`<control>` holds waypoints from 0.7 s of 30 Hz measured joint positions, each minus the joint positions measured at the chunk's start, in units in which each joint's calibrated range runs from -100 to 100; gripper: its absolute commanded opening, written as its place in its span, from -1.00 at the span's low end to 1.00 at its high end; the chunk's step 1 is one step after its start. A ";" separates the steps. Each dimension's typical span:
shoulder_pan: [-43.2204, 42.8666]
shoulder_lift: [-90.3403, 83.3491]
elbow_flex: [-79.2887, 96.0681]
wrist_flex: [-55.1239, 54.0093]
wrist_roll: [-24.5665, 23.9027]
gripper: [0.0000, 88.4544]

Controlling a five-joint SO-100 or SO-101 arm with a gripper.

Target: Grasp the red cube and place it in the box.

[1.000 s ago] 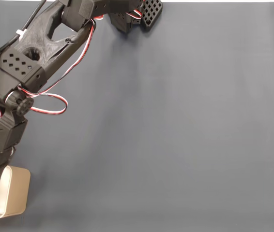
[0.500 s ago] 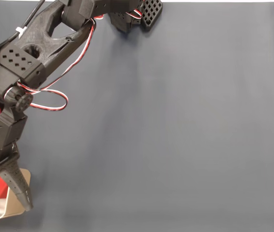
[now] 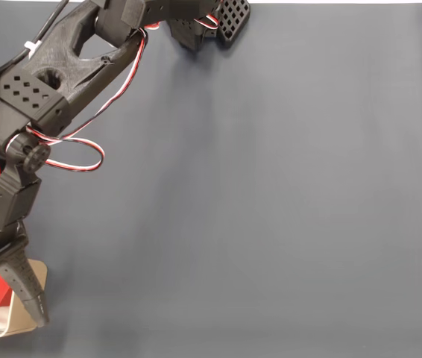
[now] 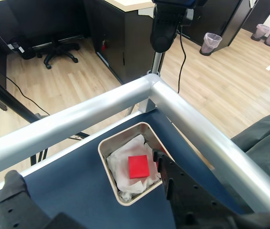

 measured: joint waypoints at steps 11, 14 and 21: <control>0.30 0.00 0.00 -0.08 -0.34 0.26; 0.22 0.00 0.00 -0.08 -0.34 0.19; 0.22 -0.78 4.79 -5.01 -1.42 -0.81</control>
